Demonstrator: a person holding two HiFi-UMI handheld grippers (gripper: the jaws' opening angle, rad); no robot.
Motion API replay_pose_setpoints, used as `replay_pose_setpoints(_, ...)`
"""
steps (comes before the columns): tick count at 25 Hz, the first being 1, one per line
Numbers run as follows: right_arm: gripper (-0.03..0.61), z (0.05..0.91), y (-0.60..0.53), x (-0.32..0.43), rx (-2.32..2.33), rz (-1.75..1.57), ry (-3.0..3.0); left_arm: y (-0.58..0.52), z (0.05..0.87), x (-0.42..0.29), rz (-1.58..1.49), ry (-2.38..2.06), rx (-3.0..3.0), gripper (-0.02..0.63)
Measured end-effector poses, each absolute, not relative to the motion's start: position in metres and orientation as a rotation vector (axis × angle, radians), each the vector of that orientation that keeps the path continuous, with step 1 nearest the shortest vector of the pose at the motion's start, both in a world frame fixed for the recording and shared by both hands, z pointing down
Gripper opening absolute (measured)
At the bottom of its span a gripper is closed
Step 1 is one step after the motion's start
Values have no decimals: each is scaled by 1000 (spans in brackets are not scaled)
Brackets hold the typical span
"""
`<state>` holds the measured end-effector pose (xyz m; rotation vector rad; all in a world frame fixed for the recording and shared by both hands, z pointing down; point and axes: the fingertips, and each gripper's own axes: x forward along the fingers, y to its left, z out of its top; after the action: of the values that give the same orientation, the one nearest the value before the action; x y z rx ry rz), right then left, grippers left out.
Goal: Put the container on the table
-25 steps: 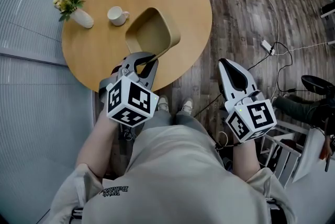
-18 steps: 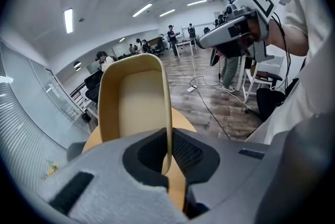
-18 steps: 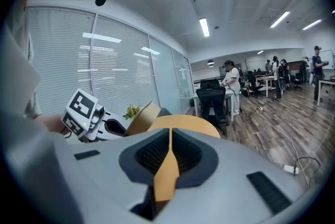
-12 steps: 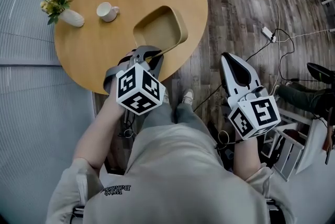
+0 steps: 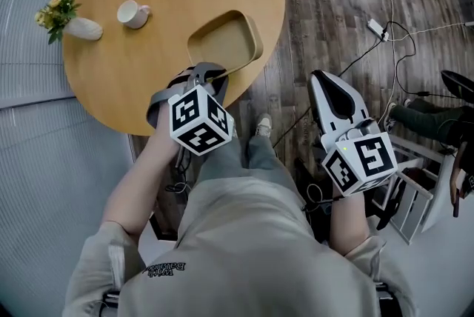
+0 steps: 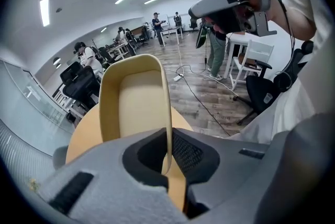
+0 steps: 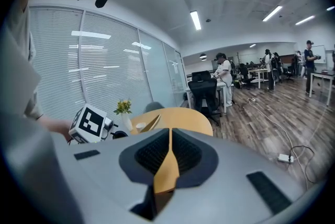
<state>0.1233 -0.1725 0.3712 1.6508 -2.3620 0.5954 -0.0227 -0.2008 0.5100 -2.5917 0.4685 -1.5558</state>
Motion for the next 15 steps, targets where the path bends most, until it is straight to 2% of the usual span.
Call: replay_pose_setpoints(15,37,438,-174,132,1645,746,-2253,-196,592,-19,-1684,334,-2535,28)
